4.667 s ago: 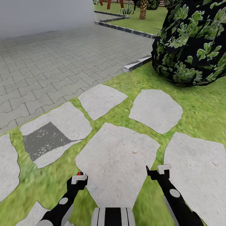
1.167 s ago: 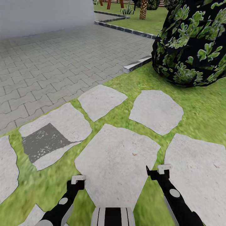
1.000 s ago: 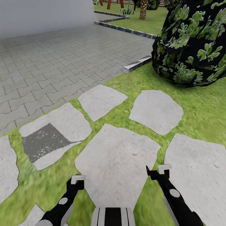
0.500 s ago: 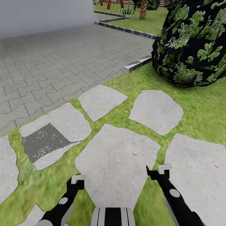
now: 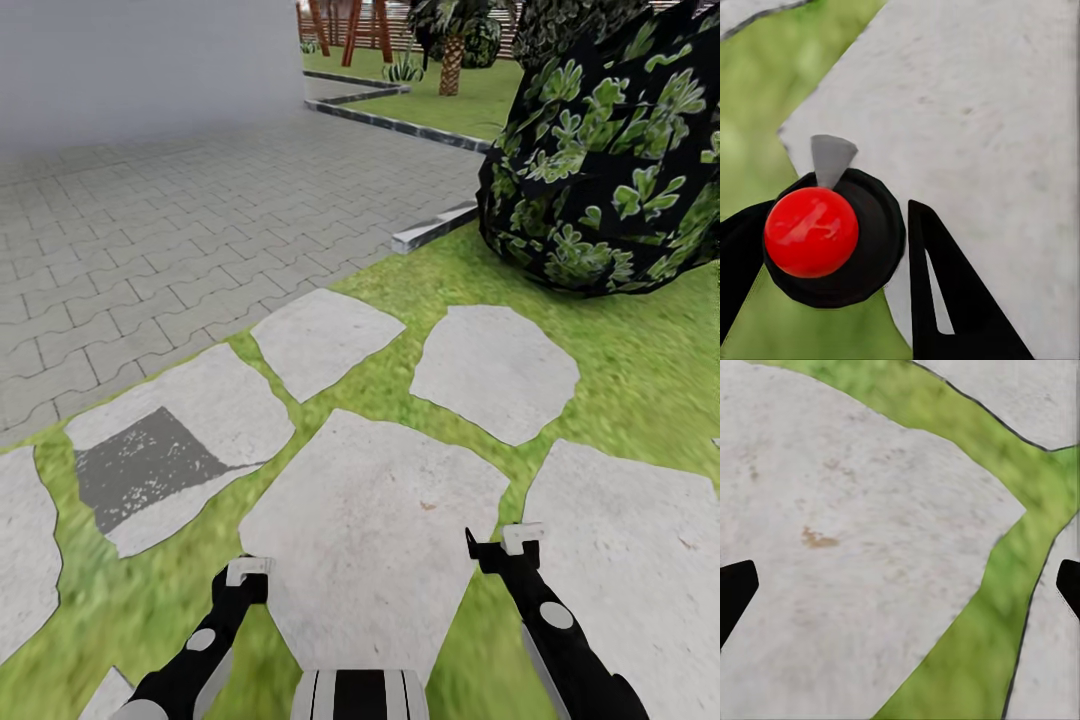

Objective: Pick up the pesticide atomizer in the garden and spray insectifuge to fully cover both potted plants in the garden.

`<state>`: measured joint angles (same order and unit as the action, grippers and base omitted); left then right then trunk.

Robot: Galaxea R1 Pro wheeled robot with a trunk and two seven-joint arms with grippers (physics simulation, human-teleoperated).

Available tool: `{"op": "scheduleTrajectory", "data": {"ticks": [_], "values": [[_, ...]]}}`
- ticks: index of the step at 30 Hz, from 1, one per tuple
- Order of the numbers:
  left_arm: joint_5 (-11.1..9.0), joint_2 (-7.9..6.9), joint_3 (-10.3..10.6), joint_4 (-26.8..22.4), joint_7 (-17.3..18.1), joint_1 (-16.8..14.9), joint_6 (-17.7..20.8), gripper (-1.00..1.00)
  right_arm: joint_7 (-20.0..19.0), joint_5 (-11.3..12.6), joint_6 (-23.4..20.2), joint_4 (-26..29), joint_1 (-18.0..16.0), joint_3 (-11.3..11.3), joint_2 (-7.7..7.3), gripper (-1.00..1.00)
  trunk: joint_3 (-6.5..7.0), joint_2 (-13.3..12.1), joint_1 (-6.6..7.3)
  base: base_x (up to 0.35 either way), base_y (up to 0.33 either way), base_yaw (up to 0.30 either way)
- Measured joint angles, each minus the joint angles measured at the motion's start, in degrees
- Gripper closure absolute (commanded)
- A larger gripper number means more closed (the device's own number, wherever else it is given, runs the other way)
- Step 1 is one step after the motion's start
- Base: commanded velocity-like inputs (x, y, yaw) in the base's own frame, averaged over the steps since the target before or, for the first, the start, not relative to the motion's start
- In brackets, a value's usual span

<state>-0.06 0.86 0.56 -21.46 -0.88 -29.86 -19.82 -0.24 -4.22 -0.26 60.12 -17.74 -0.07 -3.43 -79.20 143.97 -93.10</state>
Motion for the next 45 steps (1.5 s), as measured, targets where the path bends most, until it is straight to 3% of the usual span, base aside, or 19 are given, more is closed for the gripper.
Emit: {"op": "scheduleTrajectory", "data": {"ticks": [15,17,22,31,38,45], "values": [[0.2,-0.32,-0.2,-2.4,0.1,0.0,1.0,1.00,0.4,-0.2,0.0,1.4,0.1,0.0,-0.03,-1.00,3.33,-0.2,0.39,0.000,0.000,-0.006],[0.0,-0.34,-0.2,-1.5,0.0,0.8,1.1,1.00,0.5,-0.2,0.8,-0.8,1.8,-0.4,-0.24,-1.00,3.83,-0.2,0.44,0.000,0.000,-0.155],[0.0,-0.27,-0.3,-1.5,-0.1,4.4,1.2,1.00,0.2,-0.2,12.0,-9.9,5.9,-4.4,-0.28,-1.00,5.24,-0.3,0.57,0.000,0.000,-0.211],[-0.1,-0.23,-0.7,-1.4,-0.2,7.5,1.2,1.00,0.2,-0.1,25.2,-28.1,6.9,-5.1,-1.64,-1.00,7.83,-0.4,0.80,0.000,0.000,-0.222],[-0.3,-0.42,-0.8,-2.1,-0.8,10.2,1.2,1.00,0.3,-0.1,28.5,-34.7,6.9,-5.1,-1.78,-1.00,9.84,-0.5,0.98,0.000,0.000,-0.214],[-0.2,-0.65,-0.9,-2.2,-1.1,11.5,1.0,1.00,0.3,0.0,28.8,-35.3,6.9,-5.0,-1.58,-1.00,11.49,-0.6,1.16,0.000,0.000,-0.022]]}}
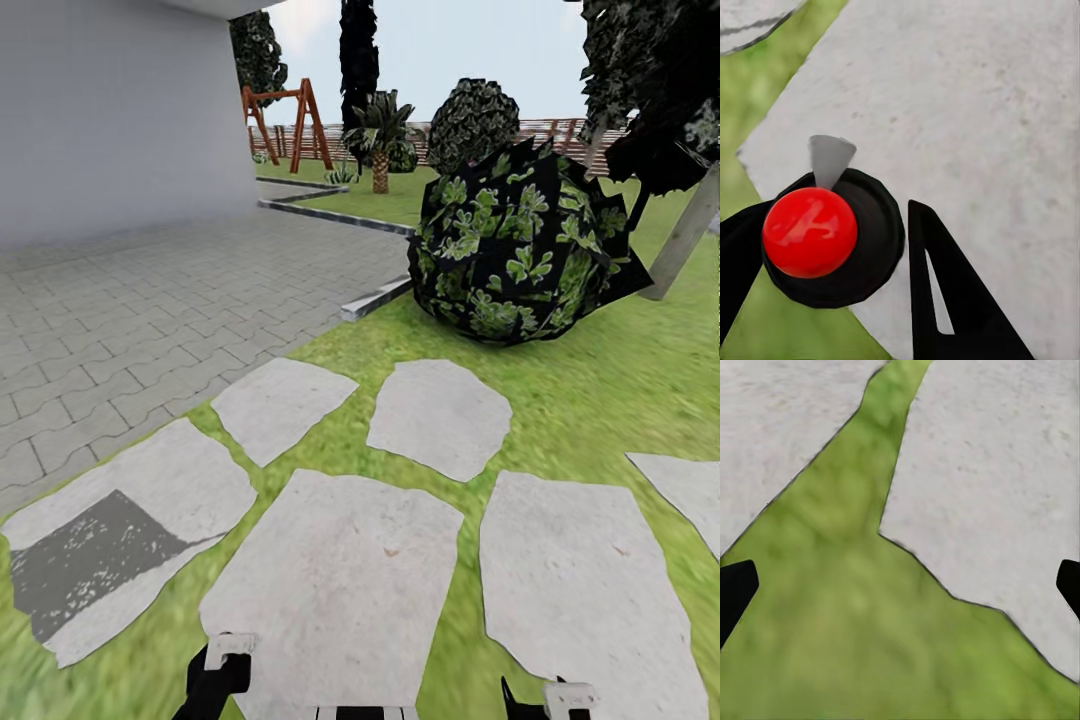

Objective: Pick up the pesticide atomizer in the garden and spray insectifuge to fully cover both potted plants in the garden.

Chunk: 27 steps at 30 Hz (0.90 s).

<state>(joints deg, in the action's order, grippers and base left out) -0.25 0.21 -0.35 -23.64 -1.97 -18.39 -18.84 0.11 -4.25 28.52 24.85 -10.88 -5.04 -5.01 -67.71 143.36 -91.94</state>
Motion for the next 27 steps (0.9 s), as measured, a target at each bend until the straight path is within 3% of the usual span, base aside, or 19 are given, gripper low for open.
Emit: {"op": "scheduleTrajectory", "data": {"ticks": [10,27], "values": [[0.1,0.10,0.1,0.1,0.0,0.0,0.0,1.00,0.1,0.0,0.0,-0.2,0.0,-0.1,0.00,-1.00,2.22,-0.1,0.26,0.000,0.000,0.000],[0.1,0.04,0.1,0.0,0.0,0.0,0.0,1.00,0.1,0.0,0.0,-0.3,0.0,0.0,0.03,-1.00,5.27,-6.9,3.98,0.000,0.000,-0.002]]}}
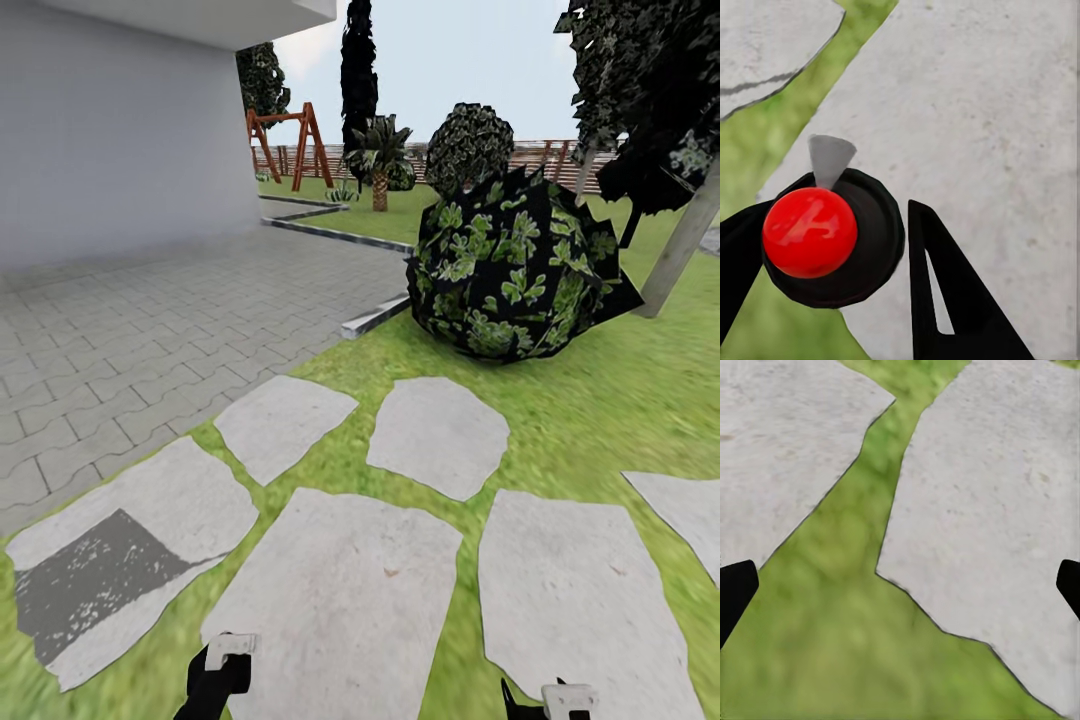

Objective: Pick up the pesticide atomizer in the garden and spray insectifuge to fully cover both potted plants in the garden.

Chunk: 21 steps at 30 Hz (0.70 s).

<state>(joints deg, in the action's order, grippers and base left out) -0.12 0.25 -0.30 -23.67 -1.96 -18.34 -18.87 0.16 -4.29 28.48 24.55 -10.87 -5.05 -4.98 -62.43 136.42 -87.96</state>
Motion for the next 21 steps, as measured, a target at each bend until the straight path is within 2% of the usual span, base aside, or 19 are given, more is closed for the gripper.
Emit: {"op": "scheduleTrajectory", "data": {"ticks": [4,9,21], "values": [[0.0,0.00,0.0,0.0,0.0,0.0,0.0,1.00,0.0,0.0,0.0,0.0,0.0,0.0,0.02,-1.00,0.72,-1.6,0.88,0.000,0.000,-0.110],[0.0,0.00,0.0,0.0,0.0,0.0,0.0,1.00,0.0,0.0,0.0,0.0,0.0,0.0,0.02,-1.00,1.62,-3.6,1.98,0.000,0.000,-0.255],[0.0,0.01,0.1,-0.1,0.0,0.0,-0.1,1.00,0.0,0.0,0.0,0.0,0.0,-0.1,-0.06,-1.00,1.62,-3.6,1.98,0.000,0.000,-0.290]]}}
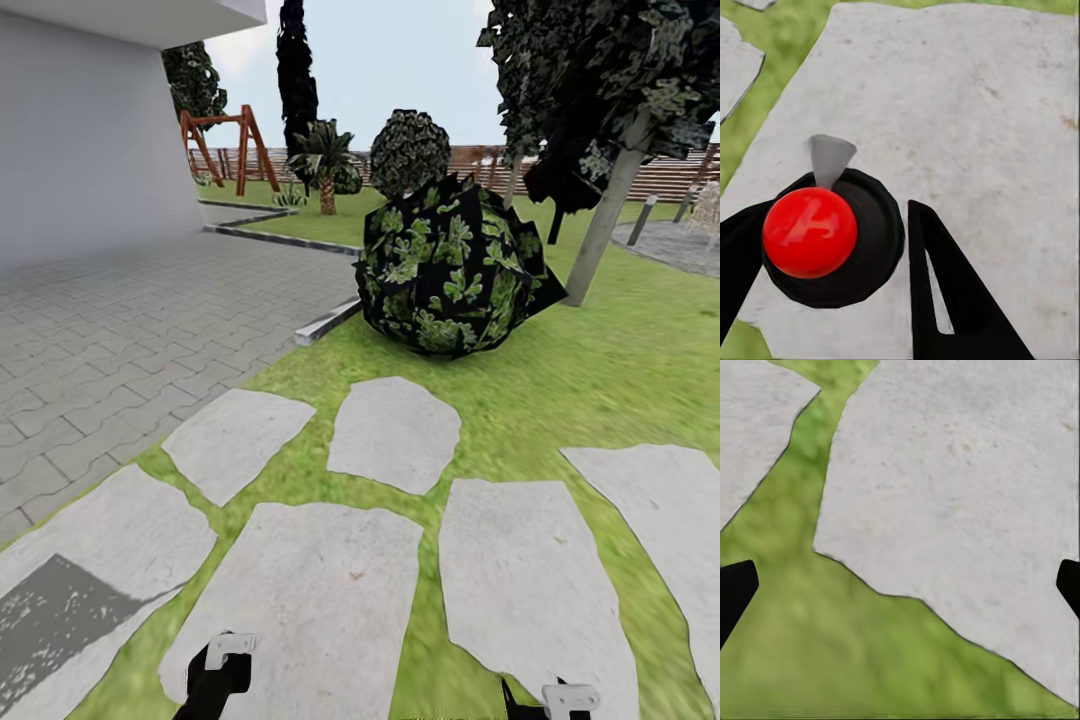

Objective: Pick up the pesticide atomizer in the garden and spray insectifuge to fully cover both potted plants in the garden.

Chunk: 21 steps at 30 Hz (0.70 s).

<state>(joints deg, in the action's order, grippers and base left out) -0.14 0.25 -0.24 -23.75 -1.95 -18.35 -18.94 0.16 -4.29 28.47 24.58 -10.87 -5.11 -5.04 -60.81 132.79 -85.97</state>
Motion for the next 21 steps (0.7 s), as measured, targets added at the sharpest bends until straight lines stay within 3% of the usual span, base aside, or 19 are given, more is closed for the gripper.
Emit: {"op": "scheduleTrajectory", "data": {"ticks": [21], "values": [[0.1,0.18,0.1,0.0,0.0,0.0,0.1,1.00,0.0,0.0,0.0,-0.1,0.0,0.1,0.08,-1.00,0.20,0.0,0.00,0.000,0.000,-0.293]]}}
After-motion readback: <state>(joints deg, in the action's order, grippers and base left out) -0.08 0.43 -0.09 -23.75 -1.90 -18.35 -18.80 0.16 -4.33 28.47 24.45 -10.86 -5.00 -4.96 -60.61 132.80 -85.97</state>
